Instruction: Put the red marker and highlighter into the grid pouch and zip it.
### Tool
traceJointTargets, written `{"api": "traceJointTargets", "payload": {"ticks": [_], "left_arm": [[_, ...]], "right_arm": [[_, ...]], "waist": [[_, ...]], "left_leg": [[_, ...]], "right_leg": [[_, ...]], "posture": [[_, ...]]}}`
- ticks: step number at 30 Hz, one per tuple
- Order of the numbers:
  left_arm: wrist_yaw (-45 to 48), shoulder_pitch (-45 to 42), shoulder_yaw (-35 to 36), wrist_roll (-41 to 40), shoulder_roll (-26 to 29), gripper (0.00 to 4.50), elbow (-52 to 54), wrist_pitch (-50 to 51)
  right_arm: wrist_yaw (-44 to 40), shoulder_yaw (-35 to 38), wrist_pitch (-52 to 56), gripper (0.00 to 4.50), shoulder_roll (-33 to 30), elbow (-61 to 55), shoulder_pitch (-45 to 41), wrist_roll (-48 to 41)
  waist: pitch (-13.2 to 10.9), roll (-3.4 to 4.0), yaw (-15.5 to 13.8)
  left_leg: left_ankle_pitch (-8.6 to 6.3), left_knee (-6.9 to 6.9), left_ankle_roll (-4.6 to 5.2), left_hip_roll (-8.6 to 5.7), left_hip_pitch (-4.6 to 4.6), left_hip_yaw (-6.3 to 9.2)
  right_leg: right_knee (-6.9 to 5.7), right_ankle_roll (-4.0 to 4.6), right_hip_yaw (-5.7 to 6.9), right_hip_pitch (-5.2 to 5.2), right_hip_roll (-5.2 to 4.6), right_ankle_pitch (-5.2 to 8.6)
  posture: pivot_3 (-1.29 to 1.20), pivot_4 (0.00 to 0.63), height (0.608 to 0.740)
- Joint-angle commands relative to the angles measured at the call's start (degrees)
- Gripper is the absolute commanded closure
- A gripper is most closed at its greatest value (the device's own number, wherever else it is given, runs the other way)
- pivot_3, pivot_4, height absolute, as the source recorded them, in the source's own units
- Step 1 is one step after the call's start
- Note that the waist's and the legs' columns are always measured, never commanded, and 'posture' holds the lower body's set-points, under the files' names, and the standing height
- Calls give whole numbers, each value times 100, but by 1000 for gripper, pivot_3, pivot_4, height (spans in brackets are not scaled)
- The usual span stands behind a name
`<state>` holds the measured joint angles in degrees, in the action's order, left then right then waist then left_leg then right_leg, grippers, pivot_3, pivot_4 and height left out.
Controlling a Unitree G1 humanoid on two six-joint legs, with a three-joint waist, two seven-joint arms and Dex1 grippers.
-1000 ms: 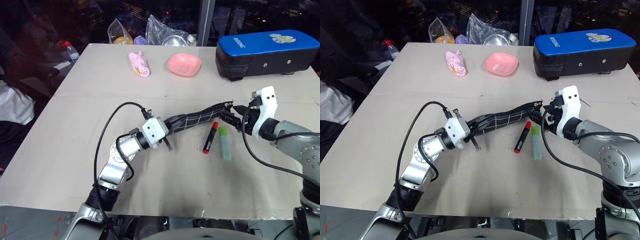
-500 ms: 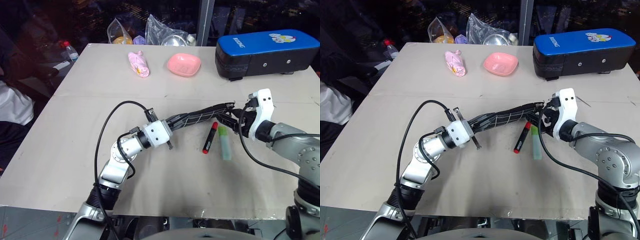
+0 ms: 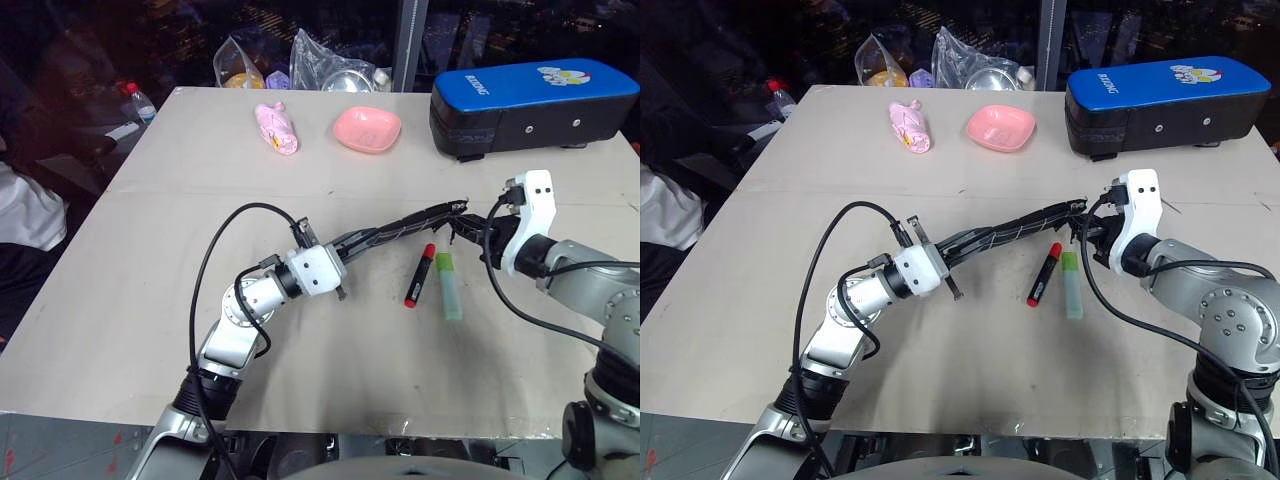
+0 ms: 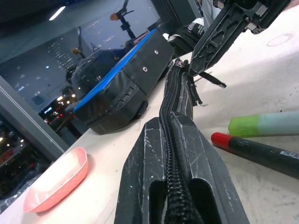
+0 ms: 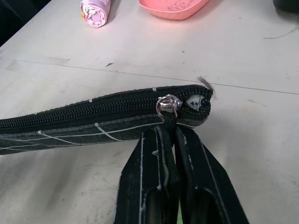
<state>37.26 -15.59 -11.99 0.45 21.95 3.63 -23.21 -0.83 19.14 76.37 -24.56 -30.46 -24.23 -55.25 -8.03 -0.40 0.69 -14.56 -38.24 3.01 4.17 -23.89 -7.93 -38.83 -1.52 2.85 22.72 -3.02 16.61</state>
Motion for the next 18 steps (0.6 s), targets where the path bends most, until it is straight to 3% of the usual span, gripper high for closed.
{"api": "traceJointTargets", "payload": {"ticks": [1, 10, 18], "left_arm": [[-39, -30, 28, 2, 13, 4500, 5, -197], [-209, -38, 41, 178, -18, 4500, -121, -321], [-78, 3, -35, 63, 1, 4500, -96, -387]], "right_arm": [[6, 132, -12, 4469, -39, -107, -133, -141], [-773, -497, -271, 4469, -634, -445, -88, -146], [-1341, -1265, -714, 4469, -1164, -507, -73, 445]], "waist": [[0, 0, 0], [-4, 0, 2], [-6, -3, 2]], "left_leg": [[0, 0, 0, 0, 0, 0], [-6, 2, 9, 0, 0, 0], [-5, 2, 9, 0, 0, 0]], "right_leg": [[0, 0, 0, 0, 0, 0], [1, 0, 0, 1, -2, 0], [3, 0, 0, 1, -8, 0]], "posture": [[0, 150, 740], [0, 150, 740], [0, 150, 740]]}}
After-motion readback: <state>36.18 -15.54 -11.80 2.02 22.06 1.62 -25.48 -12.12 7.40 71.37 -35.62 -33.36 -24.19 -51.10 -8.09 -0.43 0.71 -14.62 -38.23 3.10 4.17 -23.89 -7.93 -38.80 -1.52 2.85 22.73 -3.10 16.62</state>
